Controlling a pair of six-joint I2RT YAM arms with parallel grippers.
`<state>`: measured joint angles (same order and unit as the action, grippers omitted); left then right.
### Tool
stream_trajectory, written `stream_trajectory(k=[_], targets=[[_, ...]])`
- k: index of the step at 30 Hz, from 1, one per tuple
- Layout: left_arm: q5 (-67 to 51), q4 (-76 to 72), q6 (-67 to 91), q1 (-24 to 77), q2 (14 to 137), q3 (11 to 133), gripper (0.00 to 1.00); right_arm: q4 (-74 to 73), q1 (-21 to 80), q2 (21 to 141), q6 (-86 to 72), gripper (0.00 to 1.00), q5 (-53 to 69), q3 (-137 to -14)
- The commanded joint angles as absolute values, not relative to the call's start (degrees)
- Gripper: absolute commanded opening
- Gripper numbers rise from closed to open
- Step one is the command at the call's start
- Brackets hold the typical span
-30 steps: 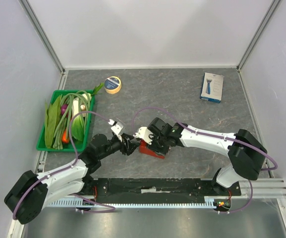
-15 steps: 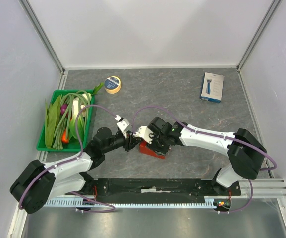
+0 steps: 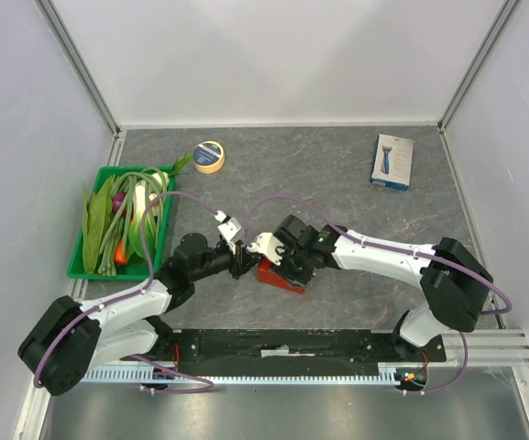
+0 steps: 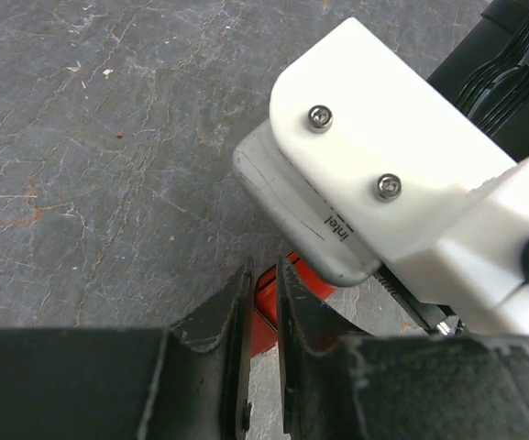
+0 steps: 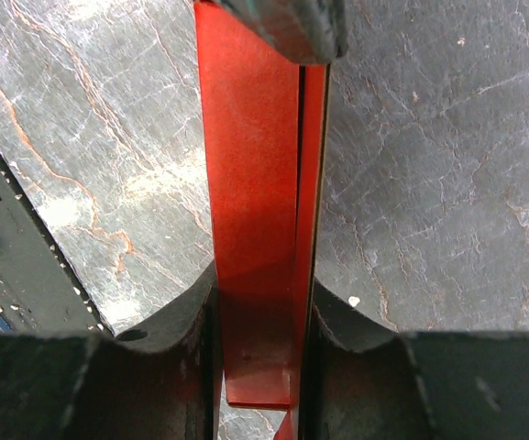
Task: Fold the paper box
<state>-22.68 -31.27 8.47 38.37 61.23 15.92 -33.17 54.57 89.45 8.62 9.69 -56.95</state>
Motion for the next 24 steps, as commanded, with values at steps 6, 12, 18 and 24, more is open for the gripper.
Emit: stream_trajectory(k=[6,12,18,24], targets=[[-21.88,-28.39,12.91,38.67,60.91,18.81,0.15,-33.75,54.58,90.26,8.70,0.26,9.32,-58.45],[-21.09,-30.14,17.74,39.64,59.77,17.85,0.08,-32.87,54.58,90.35,7.91,0.27,8.88,-58.54],[-17.85,-29.79,24.25,40.25,60.91,18.45,0.02,-32.26,54.49,90.62,7.65,0.28,9.58,-58.62],[-10.92,-28.04,31.46,42.53,60.73,18.11,0.02,-32.26,54.58,90.35,7.47,0.28,9.58,-58.54]])
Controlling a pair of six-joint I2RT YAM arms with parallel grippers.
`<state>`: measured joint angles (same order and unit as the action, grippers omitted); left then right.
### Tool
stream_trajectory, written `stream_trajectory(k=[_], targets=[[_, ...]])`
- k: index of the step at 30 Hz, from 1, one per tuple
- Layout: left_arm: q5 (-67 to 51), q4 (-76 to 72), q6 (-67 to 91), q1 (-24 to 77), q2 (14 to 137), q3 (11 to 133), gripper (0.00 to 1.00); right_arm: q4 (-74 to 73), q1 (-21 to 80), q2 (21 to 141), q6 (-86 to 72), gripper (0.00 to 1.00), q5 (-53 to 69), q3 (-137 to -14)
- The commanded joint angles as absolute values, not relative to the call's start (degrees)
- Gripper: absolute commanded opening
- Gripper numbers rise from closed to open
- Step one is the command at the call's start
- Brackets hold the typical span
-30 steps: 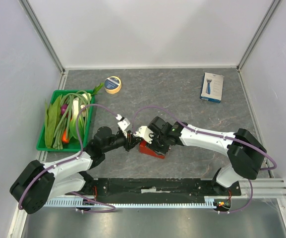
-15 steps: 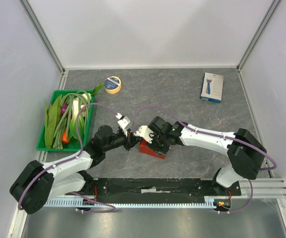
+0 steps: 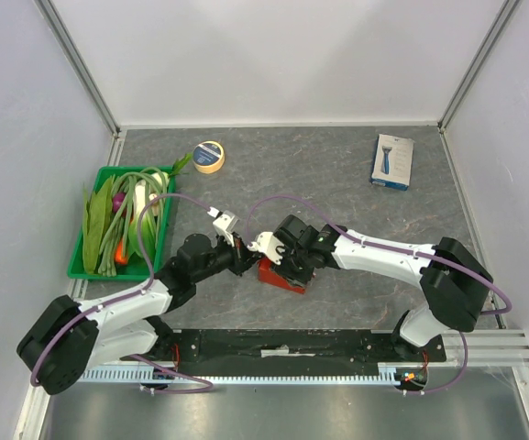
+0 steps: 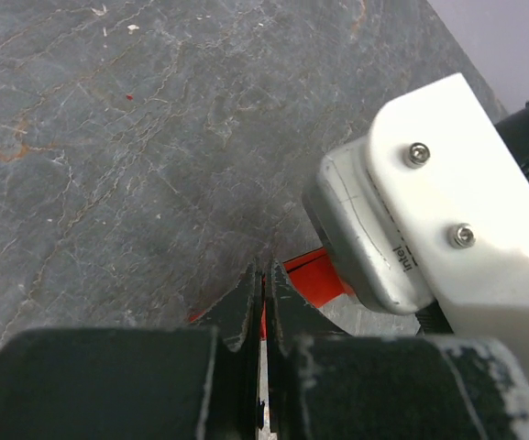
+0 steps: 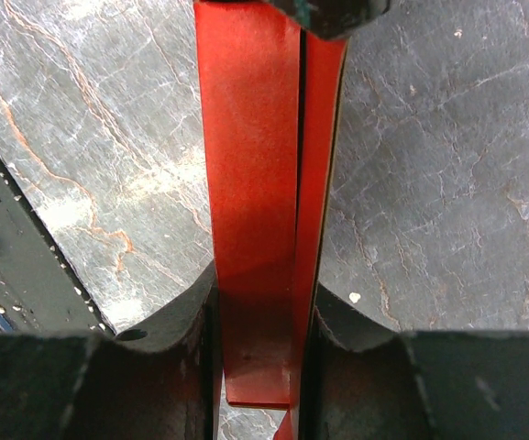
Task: Fold the paper box
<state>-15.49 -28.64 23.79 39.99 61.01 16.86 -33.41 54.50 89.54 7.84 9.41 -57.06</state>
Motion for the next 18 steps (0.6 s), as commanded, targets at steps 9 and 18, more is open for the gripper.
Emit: stream_trajectory(k=[9,18], targets=[[-6.42,-24.44,29.54,46.76,58.98,17.84,0.10,-32.08,54.58,89.91,7.38,0.28,9.76,-58.36],[-3.52,-19.51,23.82,47.64,54.85,17.58,0.20,-31.99,54.67,89.74,7.47,0.28,9.84,-58.27]])
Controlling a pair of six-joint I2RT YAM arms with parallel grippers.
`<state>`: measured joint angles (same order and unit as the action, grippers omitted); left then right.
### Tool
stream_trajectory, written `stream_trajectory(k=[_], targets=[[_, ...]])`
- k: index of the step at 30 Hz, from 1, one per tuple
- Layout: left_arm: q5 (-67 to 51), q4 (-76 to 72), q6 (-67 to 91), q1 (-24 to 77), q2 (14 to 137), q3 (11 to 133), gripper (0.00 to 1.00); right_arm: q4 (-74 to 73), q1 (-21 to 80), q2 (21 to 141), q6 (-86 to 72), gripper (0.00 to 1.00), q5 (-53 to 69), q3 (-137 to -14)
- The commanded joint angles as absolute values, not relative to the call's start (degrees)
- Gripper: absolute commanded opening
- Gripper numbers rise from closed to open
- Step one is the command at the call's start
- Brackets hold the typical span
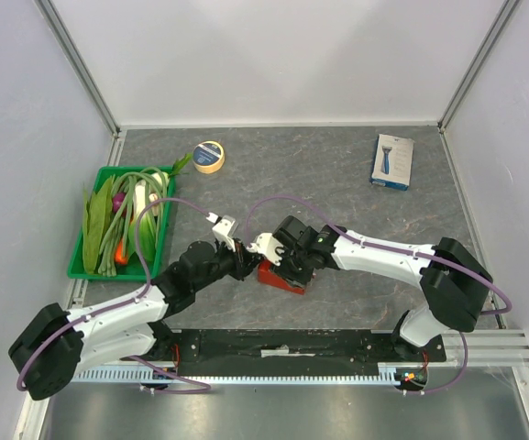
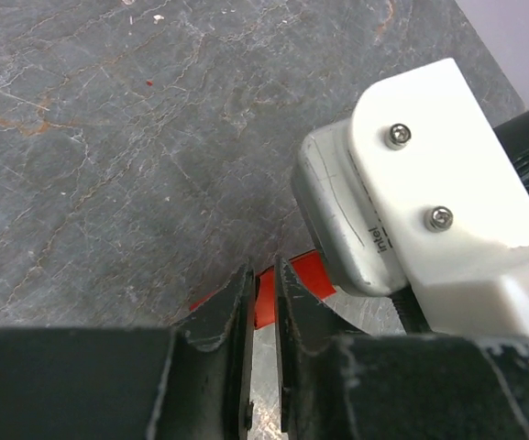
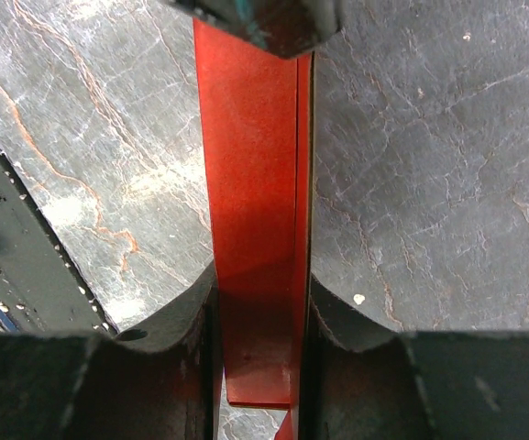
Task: Fold the paper box
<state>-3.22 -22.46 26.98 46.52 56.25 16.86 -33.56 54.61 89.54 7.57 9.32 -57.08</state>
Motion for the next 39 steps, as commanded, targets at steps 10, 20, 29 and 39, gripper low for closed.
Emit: stream_trajectory(k=[10,20,29,39], targets=[[-3.61,-20.21,22.15,47.64,55.99,17.14,0.28,-32.08,54.58,90.00,7.47,0.28,9.93,-58.18],[-1.94,-19.69,26.36,48.16,57.21,18.37,0.04,-31.82,54.58,90.44,7.38,0.28,10.37,-58.36],[6.76,-18.72,34.10,52.55,61.88,19.95,0.02,-28.23,54.67,88.34,3.00,0.32,10.28,-57.66],[12.65,-21.44,30.33,54.58,55.55,12.58,0.02,-25.75,54.58,86.57,1.32,0.33,9.67,-55.90]])
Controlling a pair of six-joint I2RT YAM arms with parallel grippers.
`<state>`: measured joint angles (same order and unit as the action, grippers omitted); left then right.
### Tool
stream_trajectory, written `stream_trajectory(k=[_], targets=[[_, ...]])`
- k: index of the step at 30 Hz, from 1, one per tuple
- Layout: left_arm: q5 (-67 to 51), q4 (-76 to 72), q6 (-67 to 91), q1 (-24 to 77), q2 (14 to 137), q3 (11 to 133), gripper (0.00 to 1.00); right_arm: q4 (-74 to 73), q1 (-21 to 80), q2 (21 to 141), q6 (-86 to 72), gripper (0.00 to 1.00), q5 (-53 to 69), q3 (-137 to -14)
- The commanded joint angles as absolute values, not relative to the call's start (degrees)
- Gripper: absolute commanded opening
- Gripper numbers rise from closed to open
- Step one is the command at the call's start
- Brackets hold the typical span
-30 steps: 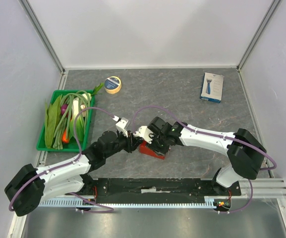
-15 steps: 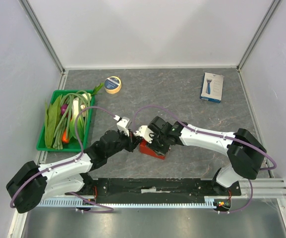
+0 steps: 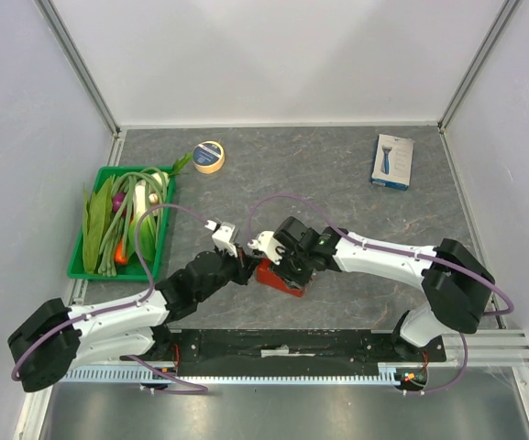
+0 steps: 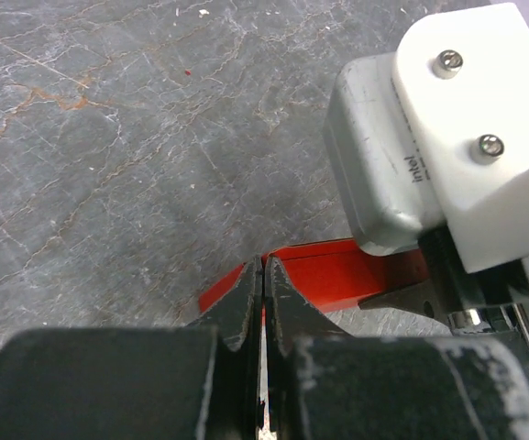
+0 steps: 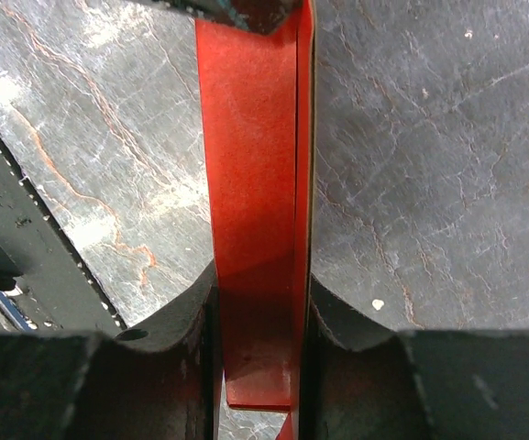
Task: Fold the paper box
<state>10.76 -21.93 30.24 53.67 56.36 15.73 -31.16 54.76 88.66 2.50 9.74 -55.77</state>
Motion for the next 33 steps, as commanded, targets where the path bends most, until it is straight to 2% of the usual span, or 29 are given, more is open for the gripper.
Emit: stream_trajectory(k=[1,6,7,9,10,13,16,24,29,32,33], targets=[[13.35,-21.62,30.24,54.75,55.72,12.22,0.02,-25.58,54.58,86.57,1.23,0.33,9.58,-55.90],[13.36,-23.38,30.14,55.37,57.48,11.87,0.02,-25.40,54.58,86.66,0.18,0.36,8.18,-55.90],[13.79,-23.38,30.23,55.46,57.57,11.78,0.02,-24.79,54.49,85.96,-1.83,0.44,7.22,-55.81],[14.41,-23.12,30.32,55.55,56.96,11.43,0.02,-24.70,54.49,84.82,-3.59,0.49,5.89,-55.46],[14.68,-22.94,30.41,55.55,56.61,11.34,0.02,-24.61,54.49,83.16,-5.34,0.57,5.63,-55.28],[15.47,-21.71,30.32,55.72,55.02,10.81,0.02,-25.66,54.32,79.12,-9.65,0.70,4.40,-55.02],[16.08,-21.36,30.23,55.72,53.53,10.20,0.02,-28.38,53.62,75.78,-12.56,0.77,3.08,-55.02],[14.94,-20.04,31.46,55.99,54.23,12.30,0.02,-24.97,53.52,74.80,-10.21,0.80,5.62,-50.72],[13.18,-17.59,30.94,55.99,55.37,16.25,0.02,-19.78,53.44,75.24,-7.47,0.78,10.28,-47.38],[11.96,-15.47,30.24,55.99,54.67,17.57,0.02,-17.58,53.52,75.24,-7.65,0.68,12.21,-45.45],[11.34,-14.51,30.15,55.99,54.23,18.01,0.02,-16.97,53.44,75.32,-7.65,0.59,12.39,-44.92]])
